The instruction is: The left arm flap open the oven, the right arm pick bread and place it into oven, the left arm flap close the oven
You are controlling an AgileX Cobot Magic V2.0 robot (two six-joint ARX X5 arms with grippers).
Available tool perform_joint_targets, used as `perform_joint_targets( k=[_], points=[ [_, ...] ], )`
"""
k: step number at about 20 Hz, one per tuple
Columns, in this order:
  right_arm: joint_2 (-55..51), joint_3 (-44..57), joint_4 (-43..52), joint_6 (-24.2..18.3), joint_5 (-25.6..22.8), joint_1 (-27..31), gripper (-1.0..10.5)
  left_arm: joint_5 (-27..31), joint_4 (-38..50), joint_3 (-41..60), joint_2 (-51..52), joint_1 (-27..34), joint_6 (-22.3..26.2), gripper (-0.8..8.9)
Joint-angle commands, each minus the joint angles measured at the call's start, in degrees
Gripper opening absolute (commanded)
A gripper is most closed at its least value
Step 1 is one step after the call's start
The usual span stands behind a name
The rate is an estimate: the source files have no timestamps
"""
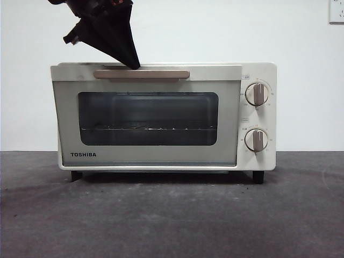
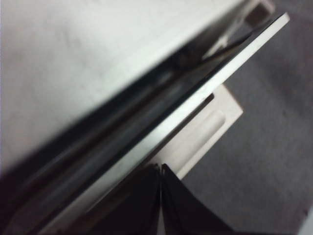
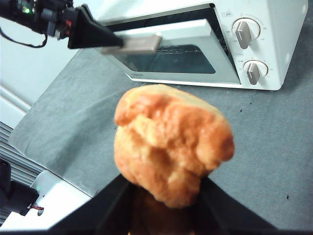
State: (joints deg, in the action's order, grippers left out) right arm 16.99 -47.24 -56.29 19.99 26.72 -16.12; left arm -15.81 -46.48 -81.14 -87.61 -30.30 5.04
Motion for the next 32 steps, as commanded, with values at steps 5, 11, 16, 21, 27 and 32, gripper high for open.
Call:
perform_joint_targets(
  k=[5, 11, 16, 21, 27, 32],
  points=[
    [0.0, -0.8, 0.7, 0.4, -0.2, -0.2, 1.4, 3.4, -0.6, 3.6, -0.4, -1.2, -0.5, 0.09],
    [0.0, -0.8, 0.8, 0.1, -2.0, -0.2, 1.4, 2.2, 8.6, 14.1, 6.6, -3.3, -5.5, 0.09],
    [0.0, -0.8, 0.8, 0.1, -3.0, -0.2, 1.4, 2.4, 19.5, 25.7, 12.6, -5.6, -11.6, 0.09],
    [0.0, -0.8, 1.0, 0.1, -3.0, -0.2, 1.4, 5.7, 27.6, 35.0, 15.1, -9.6, -14.2, 0.09],
    [0.0, -0.8, 1.0, 0.0, -3.1, -0.2, 1.4, 9.2, 31.4, 40.1, 15.1, -13.4, -17.7, 0.09],
    [0.0, -0.8, 1.0, -0.1, -3.2, -0.2, 1.4, 10.5, 31.8, 42.2, 15.1, -15.0, -18.0, 0.09]
  ],
)
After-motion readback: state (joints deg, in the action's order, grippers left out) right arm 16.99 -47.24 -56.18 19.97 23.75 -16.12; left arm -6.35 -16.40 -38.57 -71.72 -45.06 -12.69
